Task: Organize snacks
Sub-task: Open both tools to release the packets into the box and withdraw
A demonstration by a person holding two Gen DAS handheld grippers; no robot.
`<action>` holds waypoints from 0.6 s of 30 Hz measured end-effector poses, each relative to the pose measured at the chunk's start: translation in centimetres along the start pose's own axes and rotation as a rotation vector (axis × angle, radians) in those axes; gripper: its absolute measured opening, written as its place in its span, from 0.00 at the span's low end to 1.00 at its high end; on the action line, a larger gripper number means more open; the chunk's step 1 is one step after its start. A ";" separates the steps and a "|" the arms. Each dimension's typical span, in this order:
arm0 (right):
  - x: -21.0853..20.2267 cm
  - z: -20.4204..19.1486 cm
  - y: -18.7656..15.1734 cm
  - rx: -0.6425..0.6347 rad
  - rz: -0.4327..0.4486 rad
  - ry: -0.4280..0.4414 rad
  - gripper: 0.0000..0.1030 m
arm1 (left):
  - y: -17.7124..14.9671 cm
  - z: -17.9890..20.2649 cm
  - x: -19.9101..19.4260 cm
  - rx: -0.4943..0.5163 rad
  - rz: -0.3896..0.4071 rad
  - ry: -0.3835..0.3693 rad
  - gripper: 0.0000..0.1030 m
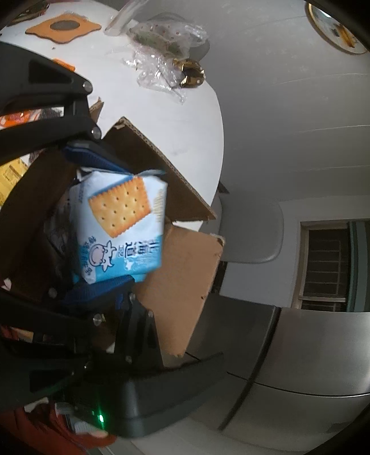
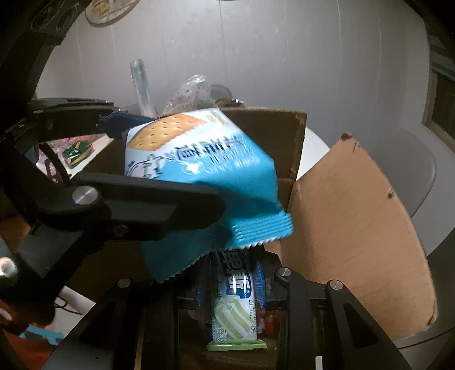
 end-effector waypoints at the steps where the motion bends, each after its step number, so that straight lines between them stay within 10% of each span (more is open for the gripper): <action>1: 0.1 0.0 0.0 -0.001 -0.001 0.004 0.25 | 0.0 0.0 0.1 0.002 -0.003 0.014 0.66; 18: -2.0 -1.3 -0.3 -0.014 -0.006 -0.029 0.57 | -0.8 0.8 -3.5 0.033 0.081 0.048 0.90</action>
Point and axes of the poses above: each gripper's, at about its wrist camera, not at the fingertips, and x roughly the way its jaws point, z to its right, y to its top, the point moved 1 cm from there along x, roughly the way its jaws point, and after that the axes turned 3 degrees about -x, right-handed, at the moved point
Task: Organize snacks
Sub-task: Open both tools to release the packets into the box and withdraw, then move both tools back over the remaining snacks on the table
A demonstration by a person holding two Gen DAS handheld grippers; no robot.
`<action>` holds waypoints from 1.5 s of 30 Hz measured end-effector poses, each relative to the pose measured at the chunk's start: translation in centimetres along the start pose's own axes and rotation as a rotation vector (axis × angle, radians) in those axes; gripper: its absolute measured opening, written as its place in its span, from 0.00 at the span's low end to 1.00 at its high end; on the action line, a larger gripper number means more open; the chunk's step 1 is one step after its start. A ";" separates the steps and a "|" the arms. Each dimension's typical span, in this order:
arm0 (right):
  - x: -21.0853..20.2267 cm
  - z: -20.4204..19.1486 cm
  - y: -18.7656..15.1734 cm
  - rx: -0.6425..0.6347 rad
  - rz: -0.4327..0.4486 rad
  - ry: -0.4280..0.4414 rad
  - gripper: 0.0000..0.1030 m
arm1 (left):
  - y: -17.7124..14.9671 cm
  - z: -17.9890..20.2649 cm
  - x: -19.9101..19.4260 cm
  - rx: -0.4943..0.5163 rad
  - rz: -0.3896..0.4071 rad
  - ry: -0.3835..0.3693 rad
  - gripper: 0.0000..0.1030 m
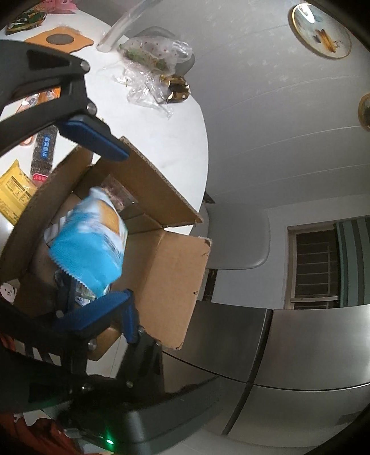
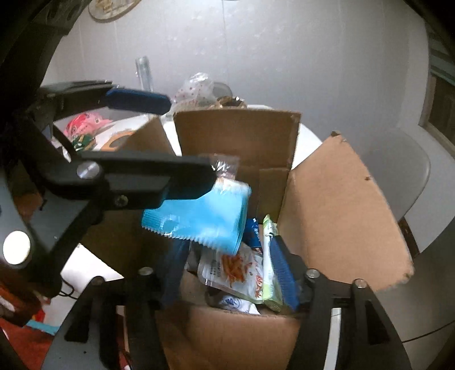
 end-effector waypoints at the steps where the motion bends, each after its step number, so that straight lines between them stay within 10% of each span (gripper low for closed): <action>1: -0.3 -0.1 0.1 0.002 0.009 -0.010 0.57 | -0.1 -0.1 -0.4 -0.001 0.006 0.001 0.90; 13: -6.0 -2.5 -0.5 -0.020 0.125 -0.076 0.57 | -2.3 -3.5 -7.2 -0.085 0.121 0.022 0.97; 26: -5.9 -14.1 1.8 -0.193 0.193 -0.029 0.57 | -9.9 -12.9 -11.5 -0.258 0.138 0.119 0.97; 37: 3.7 -18.5 -1.0 -0.185 0.022 0.101 0.57 | -16.9 -16.2 -5.6 -0.401 0.001 0.033 0.97; 45: 10.0 -15.7 -4.9 -0.083 -0.027 0.013 0.57 | -18.2 -15.2 1.1 -0.448 -0.114 -0.086 0.87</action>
Point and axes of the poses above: each gripper's, at about its wrist camera, not at the fingertips, and x roughly the way its jaws point, z to its right, y to its top, the point moved 1 cm from there along x, roughly the way its jaws point, and after that the axes turned 3 degrees about -x, right-handed, at the moved point
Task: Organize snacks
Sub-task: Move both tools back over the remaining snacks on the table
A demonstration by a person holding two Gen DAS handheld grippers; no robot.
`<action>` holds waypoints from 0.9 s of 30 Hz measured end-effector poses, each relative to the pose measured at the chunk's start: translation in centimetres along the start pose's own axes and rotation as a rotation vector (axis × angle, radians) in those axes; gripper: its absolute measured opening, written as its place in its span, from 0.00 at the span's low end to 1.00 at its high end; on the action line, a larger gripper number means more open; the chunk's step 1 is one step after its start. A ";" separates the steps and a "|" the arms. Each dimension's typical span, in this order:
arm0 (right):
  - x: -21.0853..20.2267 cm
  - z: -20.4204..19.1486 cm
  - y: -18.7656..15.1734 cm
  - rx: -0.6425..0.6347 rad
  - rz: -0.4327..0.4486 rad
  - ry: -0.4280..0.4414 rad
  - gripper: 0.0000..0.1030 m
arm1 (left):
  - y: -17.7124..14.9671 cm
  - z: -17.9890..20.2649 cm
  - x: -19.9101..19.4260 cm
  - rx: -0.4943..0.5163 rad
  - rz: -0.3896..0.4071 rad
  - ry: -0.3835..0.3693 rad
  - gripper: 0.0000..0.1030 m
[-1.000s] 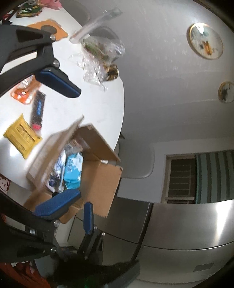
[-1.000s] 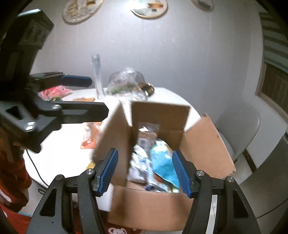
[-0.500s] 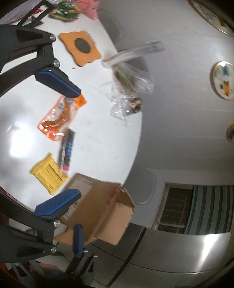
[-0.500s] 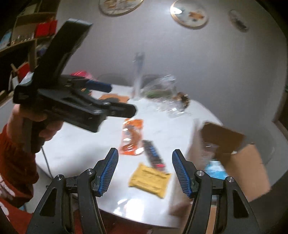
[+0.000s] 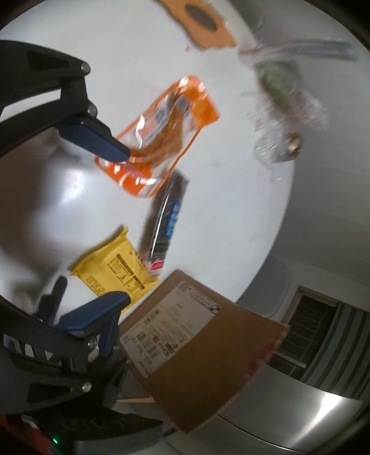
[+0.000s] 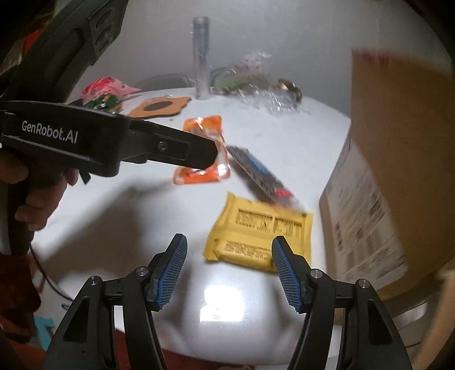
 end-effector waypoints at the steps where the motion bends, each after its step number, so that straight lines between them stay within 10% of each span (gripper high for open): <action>1: 0.4 0.3 -0.3 0.011 -0.002 0.003 0.57 | 0.1 0.0 0.8 -0.014 -0.015 -0.018 0.86; 9: 0.6 1.1 -0.9 -0.018 0.041 -0.002 0.57 | 2.2 -0.5 5.9 -0.123 -0.080 -0.095 0.71; 27: 0.9 2.6 -1.3 -0.026 0.072 0.046 0.57 | 4.9 -0.2 9.5 -0.116 -0.125 0.003 0.29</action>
Point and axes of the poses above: each gripper's, at about its wrist camera, not at the fingertips, and x roughly the way its jaws point, z to its right, y to its top, the point moved 1 cm from there along x, roughly the way its jaws point, and after that the axes turned 3 degrees about -x, right-handed, at the moved point
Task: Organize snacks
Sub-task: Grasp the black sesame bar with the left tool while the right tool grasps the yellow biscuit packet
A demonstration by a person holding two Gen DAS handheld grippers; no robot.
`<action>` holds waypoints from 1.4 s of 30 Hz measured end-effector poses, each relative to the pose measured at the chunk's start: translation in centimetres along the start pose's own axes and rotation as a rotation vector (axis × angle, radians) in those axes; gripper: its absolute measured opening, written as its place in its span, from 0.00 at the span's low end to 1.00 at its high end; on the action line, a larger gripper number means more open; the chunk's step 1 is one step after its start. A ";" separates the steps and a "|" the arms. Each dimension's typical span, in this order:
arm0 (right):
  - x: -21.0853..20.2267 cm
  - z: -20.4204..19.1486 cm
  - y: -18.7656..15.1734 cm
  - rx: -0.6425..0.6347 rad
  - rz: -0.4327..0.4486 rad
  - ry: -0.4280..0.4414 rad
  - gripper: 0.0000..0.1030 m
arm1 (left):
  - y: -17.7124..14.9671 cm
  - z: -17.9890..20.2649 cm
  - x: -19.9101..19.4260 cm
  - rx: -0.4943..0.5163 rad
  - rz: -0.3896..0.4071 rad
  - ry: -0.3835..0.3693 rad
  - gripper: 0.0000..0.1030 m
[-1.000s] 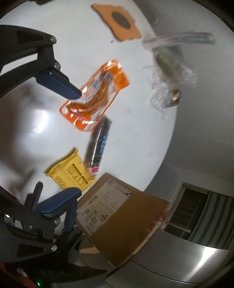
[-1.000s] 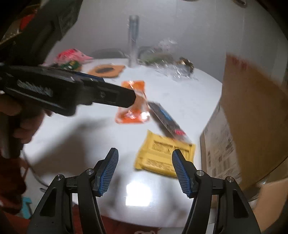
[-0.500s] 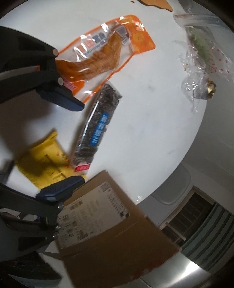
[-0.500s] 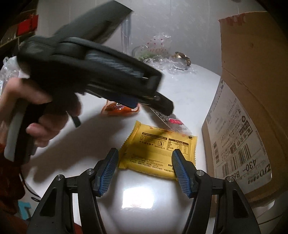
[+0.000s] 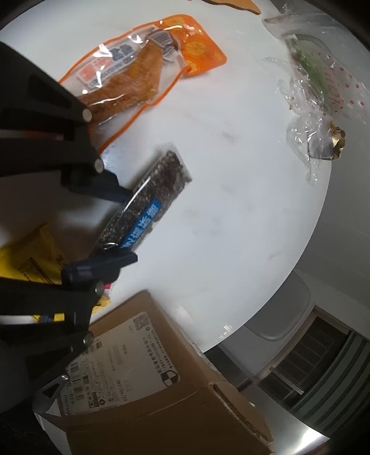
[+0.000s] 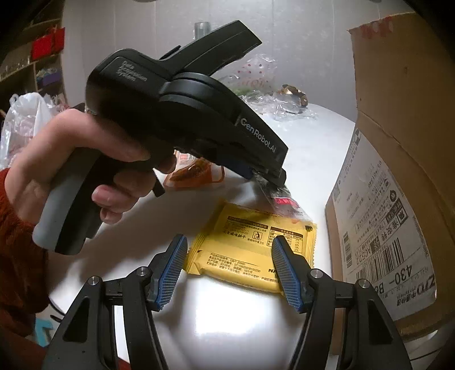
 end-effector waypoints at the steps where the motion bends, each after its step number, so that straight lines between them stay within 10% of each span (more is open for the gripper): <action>1: 0.0 0.1 0.0 0.001 0.000 0.005 0.57 | 0.1 -0.2 0.0 0.000 0.001 -0.003 0.28; 42: -2.9 -2.1 -1.5 -0.010 -0.026 -0.043 0.63 | -10.7 -6.7 -11.2 0.023 0.044 0.155 0.30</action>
Point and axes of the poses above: each gripper's, at about its wrist camera, not at the fingertips, and x roughly the way its jaws point, z to its right, y to its top, the point moved 1 cm from there along x, roughly the way its jaws point, and after that the axes turned 3 degrees about -x, right-handed, at the moved point
